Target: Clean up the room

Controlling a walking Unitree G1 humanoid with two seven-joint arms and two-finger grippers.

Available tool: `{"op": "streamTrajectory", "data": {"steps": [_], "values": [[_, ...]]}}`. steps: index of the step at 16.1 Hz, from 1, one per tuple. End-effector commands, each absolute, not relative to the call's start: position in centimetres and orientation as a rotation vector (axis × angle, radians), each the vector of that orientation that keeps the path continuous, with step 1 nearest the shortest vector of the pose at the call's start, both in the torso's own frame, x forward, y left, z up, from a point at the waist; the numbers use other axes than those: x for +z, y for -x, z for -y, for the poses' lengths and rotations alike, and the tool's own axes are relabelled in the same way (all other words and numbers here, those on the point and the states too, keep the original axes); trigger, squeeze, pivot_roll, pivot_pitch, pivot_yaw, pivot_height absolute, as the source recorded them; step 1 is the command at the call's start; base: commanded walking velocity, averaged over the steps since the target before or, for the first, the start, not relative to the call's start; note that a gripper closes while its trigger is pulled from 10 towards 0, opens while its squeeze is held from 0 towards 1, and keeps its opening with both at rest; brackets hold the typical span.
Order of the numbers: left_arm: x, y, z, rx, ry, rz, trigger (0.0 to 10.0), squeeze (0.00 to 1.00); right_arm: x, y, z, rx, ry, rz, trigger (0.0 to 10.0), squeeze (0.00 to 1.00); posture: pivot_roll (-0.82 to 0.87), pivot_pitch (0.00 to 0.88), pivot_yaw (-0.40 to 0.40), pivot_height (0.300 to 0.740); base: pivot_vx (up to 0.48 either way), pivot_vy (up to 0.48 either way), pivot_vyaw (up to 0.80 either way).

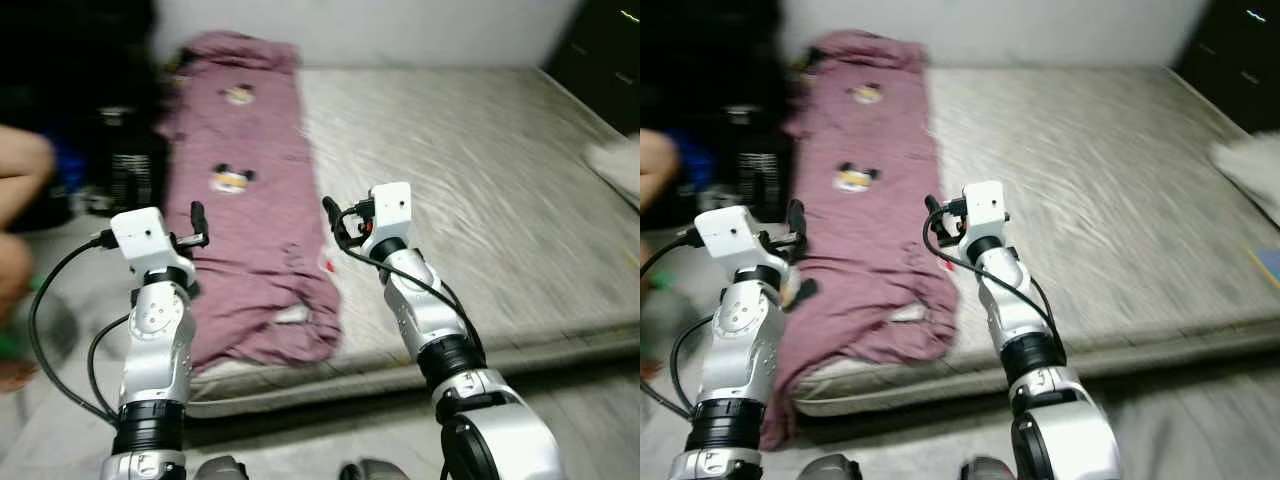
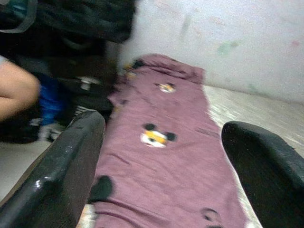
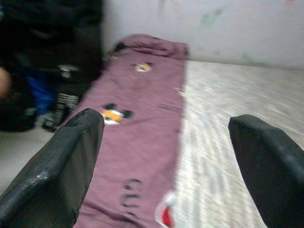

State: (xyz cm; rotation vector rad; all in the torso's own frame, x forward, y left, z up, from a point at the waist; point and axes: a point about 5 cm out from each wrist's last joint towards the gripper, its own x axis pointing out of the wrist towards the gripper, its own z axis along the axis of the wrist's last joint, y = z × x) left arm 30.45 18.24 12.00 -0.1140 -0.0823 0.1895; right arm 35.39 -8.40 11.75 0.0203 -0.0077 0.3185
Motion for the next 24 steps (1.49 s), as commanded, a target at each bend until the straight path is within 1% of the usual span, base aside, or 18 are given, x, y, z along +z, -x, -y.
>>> {"op": "streamTrajectory", "data": {"steps": [1, 6, 8, 12, 13, 15, 16, 18, 19, 21, 22, 24], "values": [[12.2, -30.5, -18.2, 0.18, 0.099, 0.09, 10.0, 0.0, 11.7, -35.5, 8.6, 0.305, -0.032, 0.002, 10.0, 0.0, -0.02, 0.0, -0.058, 0.74, 0.0, 0.0, 0.0], [12.5, -30.5, -18.3, 0.195, 0.108, 0.101, 10.0, 0.0, 11.9, -35.6, 8.6, 0.294, -0.034, 0.003, 10.0, 0.0, -0.02, 0.0, -0.058, 0.74, 0.0, 0.0, 0.0], [12.7, -30.5, -18.3, 0.194, 0.114, 0.103, 10.0, 0.0, 11.9, -35.4, 8.8, 0.277, -0.037, 0.011, 10.0, 0.0, -0.04, 0.0, -0.035, 0.74, 0.0, 0.0, 0.0], [13.4, -29.8, -19.0, 0.174, 0.054, 0.129, 10.0, 0.0, 12.6, -35.4, 10.0, 0.229, -0.044, 0.039, 10.0, 0.0, -0.05, 0.0, -0.033, 0.74, 0.0, 0.0, 0.0], [13.0, -29.4, -19.5, 0.163, -0.008, 0.117, 10.0, 0.0, 12.4, -35.4, 10.4, 0.21, -0.043, 0.029, 10.0, 0.0, -0.05, 0.0, -0.033, 0.74, 0.0, 0.0, 0.0], [12.3, -28.6, -20.1, 0.178, -0.052, 0.096, 10.0, 0.0, 11.9, -35.1, 10.7, 0.188, -0.042, 0.011, 10.0, 0.0, -0.05, 0.0, -0.034, 0.74, 0.0, 0.0, 0.0], [11.4, -27.8, -21.0, 0.207, -0.064, 0.064, 10.0, 0.0, 11.6, -34.7, 11.1, 0.17, -0.039, 0.003, 10.0, 0.0, -0.05, 0.0, -0.033, 0.74, 0.0, 0.0, 0.0], [10.6, -26.7, -21.8, 0.23, -0.073, 0.04, 10.0, 0.0, 11.4, -34.1, 11.7, 0.156, -0.039, 0.002, 10.0, 0.0, -0.05, 0.0, -0.035, 0.74, 0.0, 0.0, 0.0], [9.8, -25.4, -22.6, 0.236, -0.11, 0.014, 10.0, 0.0, 11.4, -33.3, 12.8, 0.123, -0.044, 0.003, 10.0, 0.0, -0.07, 0.0, -0.042, 0.74, 0.0, 0.0, 0.0], [9.5, -24.4, -22.8, 0.236, -0.132, 0.009, 10.0, 0.0, 11.4, -32.4, 14.2, 0.098, -0.038, 0.001, 10.0, 0.0, -0.07, 0.0, -0.045, 0.74, 0.0, 0.0, 0.0], [9.6, -24.1, -22.5, 0.229, -0.141, 0.012, 10.0, 0.0, 11.1, -31.9, 14.9, 0.084, -0.025, -0.013, 10.0, 0.0, -0.08, 0.0, -0.046, 0.74, 0.0, 0.0, 0.0], [9.5, -23.7, -21.8, 0.217, -0.138, 0.004, 10.0, 0.0, 10.6, -31.3, 15.3, 0.065, -0.025, -0.038, 10.0, 0.0, -0.08, 0.0, -0.045, 0.74, 0.0, 0.0, 0.0]]}}
